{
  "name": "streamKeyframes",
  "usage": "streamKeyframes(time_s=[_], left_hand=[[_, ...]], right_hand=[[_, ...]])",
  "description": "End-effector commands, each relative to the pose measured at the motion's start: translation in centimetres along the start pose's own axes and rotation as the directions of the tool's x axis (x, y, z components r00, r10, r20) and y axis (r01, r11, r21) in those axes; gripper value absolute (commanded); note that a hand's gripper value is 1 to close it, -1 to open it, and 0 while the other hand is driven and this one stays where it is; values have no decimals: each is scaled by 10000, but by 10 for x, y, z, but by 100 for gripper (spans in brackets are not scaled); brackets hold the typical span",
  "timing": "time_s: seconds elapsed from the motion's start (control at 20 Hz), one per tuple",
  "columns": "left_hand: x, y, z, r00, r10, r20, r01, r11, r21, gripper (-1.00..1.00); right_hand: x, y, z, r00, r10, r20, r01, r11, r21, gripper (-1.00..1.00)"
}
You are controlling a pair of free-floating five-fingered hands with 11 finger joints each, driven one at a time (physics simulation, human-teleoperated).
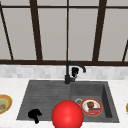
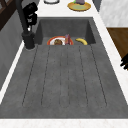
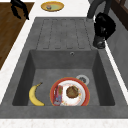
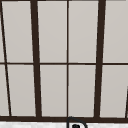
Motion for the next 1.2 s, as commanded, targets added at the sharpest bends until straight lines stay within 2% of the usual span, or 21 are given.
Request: streamKeyframes(time_s=[0.0, 0.1, 0.15, 0.2, 0.25, 0.4, 0.55, 0.6, 0.7, 0.75, 0.9, 1.05, 1.15], left_hand=[[0, 0, 0, 10000, 0, 0, 0, 10000, 0, 0], [0, 0, 0, 10000, 0, 0, 0, 10000, 0, 0], [0, 0, 0, 10000, 0, 0, 0, 10000, 0, 0], [0, 0, 0, 10000, 0, 0, 0, 10000, 0, 0], [0, 0, 0, 10000, 0, 0, 0, 10000, 0, 0], [0, 0, 0, 10000, 0, 0, 0, 10000, 0, 0], [0, 0, 0, 10000, 0, 0, 0, 10000, 0, 0], [0, 0, 0, 10000, 0, 0, 0, 10000, 0, 0], [0, 0, 0, 10000, 0, 0, 0, 10000, 0, 0], [0, 0, 0, 10000, 0, 0, 0, 10000, 0, 0], [0, 0, 0, 10000, 0, 0, 0, 10000, 0, 0], [0, 0, 0, 10000, 0, 0, 0, 10000, 0, 0], [0, 0, 0, 10000, 0, 0, 0, 10000, 0, 0]], right_hand=[[23, -15, 8, 9995, 91, 299, -91, 10000, 11, 100], [32, -17, 10, 9991, 203, 383, -203, 9998, -1, 100], [28, -17, 2, 9974, 320, 638, -321, 9995, -8, 100], [6, -8, -1, 9990, 182, 410, -182, 9998, -11, -100], [-2, -3, -14, 9992, 41, 401, -65, 9981, 619, -100], [-18, 6, -21, 9908, -199, 1337, 139, 9989, 452, -100], [-34, 13, -32, 9831, -388, 1790, 287, 9978, 591, -100], [-40, 15, -36, 9824, -353, 1832, 246, 9979, 604, -100], [-50, 18, -44, 9826, 90, 1857, -208, 9979, 617, -100], [-55, 19, -44, 9763, 165, 2158, -305, 9976, 614, -100], [-62, 25, -53, 9484, 89, 3168, -334, 9968, 721, -100], [-55, 34, -55, 9380, 100, 3464, -257, 9988, 408, -100], [-61, 33, -50, 9466, 233, 3216, -296, 9995, 147, -100]])
